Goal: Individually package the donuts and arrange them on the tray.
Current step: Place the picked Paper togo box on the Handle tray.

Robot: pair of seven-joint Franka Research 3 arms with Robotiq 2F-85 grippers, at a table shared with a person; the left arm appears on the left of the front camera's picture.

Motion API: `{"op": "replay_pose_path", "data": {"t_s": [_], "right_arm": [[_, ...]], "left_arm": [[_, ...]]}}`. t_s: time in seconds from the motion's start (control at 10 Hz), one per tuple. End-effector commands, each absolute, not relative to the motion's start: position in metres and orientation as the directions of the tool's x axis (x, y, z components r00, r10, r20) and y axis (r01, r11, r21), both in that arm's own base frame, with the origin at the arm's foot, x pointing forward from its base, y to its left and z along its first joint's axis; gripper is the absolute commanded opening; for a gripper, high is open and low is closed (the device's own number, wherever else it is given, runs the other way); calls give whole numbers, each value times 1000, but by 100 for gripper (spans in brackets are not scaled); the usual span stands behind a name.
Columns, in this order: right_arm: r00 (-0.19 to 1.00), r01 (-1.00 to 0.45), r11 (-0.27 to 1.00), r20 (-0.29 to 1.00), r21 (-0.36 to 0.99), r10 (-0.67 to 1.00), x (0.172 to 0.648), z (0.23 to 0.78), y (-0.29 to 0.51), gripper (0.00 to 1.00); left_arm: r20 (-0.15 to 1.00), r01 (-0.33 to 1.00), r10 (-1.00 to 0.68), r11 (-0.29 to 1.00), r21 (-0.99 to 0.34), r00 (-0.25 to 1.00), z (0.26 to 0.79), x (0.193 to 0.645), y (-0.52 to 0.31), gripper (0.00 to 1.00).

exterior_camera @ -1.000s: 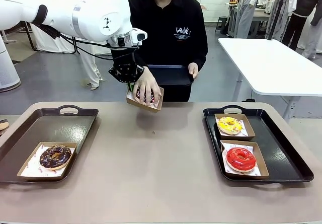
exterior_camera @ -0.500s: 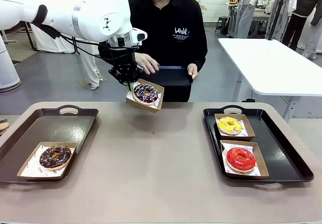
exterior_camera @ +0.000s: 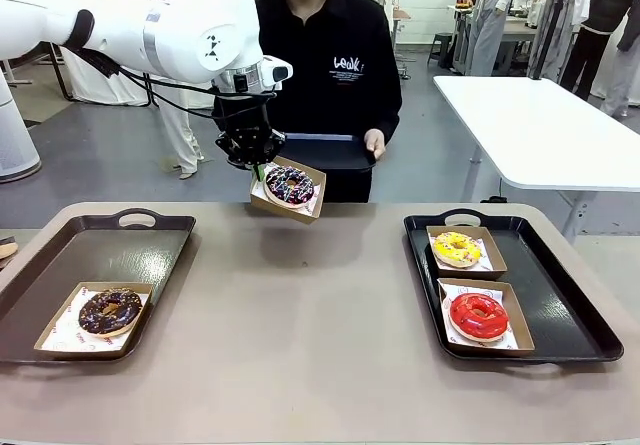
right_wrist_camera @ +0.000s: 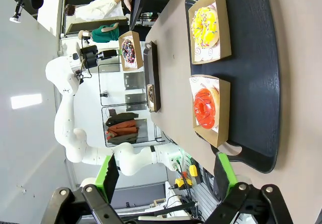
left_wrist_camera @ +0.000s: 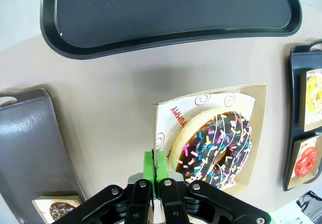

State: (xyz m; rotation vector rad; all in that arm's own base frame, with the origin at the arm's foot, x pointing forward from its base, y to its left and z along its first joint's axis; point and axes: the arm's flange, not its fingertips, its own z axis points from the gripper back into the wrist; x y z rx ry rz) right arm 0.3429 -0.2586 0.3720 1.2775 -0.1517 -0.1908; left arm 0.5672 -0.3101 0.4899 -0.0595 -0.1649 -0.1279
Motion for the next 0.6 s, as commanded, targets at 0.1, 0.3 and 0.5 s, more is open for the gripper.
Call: {"op": "replay_pose_path", "data": {"t_s": [0.1, 0.3, 0.5], "right_arm": [[974, 58, 275, 6, 960, -228, 343, 372, -259, 100], [974, 58, 275, 6, 960, -228, 343, 372, -259, 100], [974, 58, 275, 6, 960, -228, 343, 372, -259, 100]], "left_arm": [[167, 132, -122, 990, -49, 978, 490, 567, -310, 1], [144, 172, -154, 977, -125, 978, 508, 543, -272, 1], [139, 165, -147, 977, -134, 979, 523, 508, -219, 1]]}}
